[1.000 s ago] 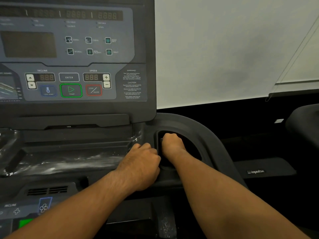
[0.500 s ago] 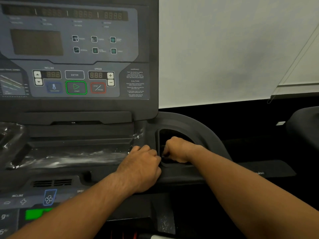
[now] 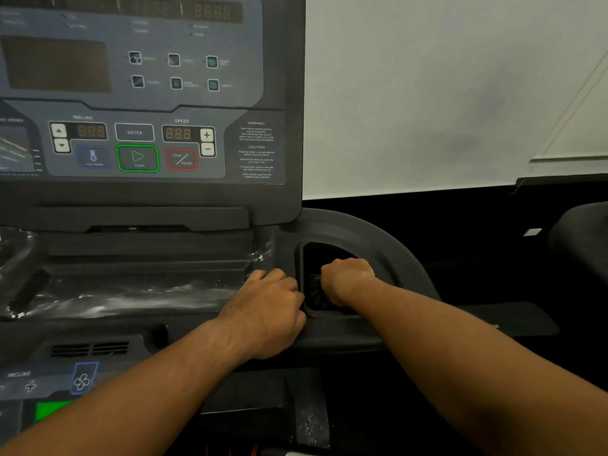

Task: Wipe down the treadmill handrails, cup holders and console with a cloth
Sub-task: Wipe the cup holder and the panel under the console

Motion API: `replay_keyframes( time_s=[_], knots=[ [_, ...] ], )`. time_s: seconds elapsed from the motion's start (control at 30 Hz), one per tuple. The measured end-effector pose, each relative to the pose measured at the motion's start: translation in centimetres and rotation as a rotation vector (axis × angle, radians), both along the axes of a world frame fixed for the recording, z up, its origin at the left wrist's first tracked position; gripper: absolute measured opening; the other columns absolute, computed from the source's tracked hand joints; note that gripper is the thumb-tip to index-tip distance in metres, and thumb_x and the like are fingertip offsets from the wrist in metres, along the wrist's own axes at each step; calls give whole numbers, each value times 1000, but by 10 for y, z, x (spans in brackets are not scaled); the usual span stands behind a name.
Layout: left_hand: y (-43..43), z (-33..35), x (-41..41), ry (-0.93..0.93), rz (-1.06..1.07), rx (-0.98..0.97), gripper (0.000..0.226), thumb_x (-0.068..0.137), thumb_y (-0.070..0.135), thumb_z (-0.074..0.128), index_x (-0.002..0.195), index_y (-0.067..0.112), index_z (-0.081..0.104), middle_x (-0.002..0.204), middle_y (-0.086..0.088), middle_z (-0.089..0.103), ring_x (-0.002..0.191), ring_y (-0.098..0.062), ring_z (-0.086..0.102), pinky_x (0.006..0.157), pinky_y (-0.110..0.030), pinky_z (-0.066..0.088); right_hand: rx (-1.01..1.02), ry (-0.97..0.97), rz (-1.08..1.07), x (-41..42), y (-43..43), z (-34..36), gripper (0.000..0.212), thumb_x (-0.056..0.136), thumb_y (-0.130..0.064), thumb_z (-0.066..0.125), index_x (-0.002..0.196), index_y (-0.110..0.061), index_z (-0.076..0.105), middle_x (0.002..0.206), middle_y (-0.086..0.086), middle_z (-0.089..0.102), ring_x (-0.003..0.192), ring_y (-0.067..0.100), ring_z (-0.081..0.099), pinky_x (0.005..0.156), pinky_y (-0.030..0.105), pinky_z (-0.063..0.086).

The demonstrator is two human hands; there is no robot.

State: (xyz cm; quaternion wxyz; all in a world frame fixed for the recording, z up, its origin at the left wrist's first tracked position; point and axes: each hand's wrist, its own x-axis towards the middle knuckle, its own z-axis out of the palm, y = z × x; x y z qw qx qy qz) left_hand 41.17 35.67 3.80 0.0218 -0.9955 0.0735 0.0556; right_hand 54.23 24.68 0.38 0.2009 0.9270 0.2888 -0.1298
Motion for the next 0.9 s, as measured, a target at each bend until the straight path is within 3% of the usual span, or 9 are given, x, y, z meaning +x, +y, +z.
replay_keyframes(
  time_s=[0.1, 0.2, 0.3, 0.5, 0.7, 0.9],
  knots=[
    [-3, 2, 1, 10, 4, 7, 46, 98, 40, 27, 123, 21, 61, 122, 5, 57, 117, -15, 44, 106, -38, 32, -99, 102, -112, -5, -5, 12, 28, 96, -22, 49, 122, -14, 57, 117, 7, 60, 109, 26, 57, 84, 37, 44],
    [-7, 2, 0, 19, 5, 17, 46, 99, 41, 28, 124, 21, 61, 124, 4, 55, 118, -15, 43, 106, -37, 31, -197, 256, -177, 3, -1, 10, 32, 91, -20, 48, 122, -18, 56, 100, 5, 53, 99, 26, 54, 84, 38, 42],
    [-7, 2, -2, 22, 6, 14, 46, 99, 40, 28, 125, 21, 60, 125, 4, 55, 118, -15, 43, 106, -37, 31, -266, 406, -199, 13, 2, 0, 46, 86, -24, 46, 132, -19, 52, 107, 8, 54, 93, 29, 55, 94, 44, 46],
    [-3, -1, -1, 18, -2, -14, 46, 98, 41, 28, 123, 22, 61, 123, 6, 56, 116, -14, 43, 107, -37, 31, -150, 475, -219, 6, 4, 2, 34, 92, -23, 47, 122, -14, 59, 118, 10, 58, 97, 28, 56, 96, 43, 46],
    [3, -1, -3, -5, 21, -90, 44, 96, 37, 29, 122, 22, 61, 122, 8, 57, 115, -11, 43, 108, -34, 30, 295, -30, -182, -13, -10, 11, 19, 94, -13, 49, 108, -11, 62, 107, 11, 62, 95, 30, 62, 73, 38, 49],
    [12, 5, -4, -29, 43, -127, 43, 96, 37, 30, 122, 23, 62, 122, 8, 57, 114, -10, 44, 106, -33, 31, 623, -180, 35, 3, 0, 17, 27, 100, -30, 42, 111, -11, 57, 110, 11, 61, 94, 33, 61, 76, 39, 47]
  ],
)
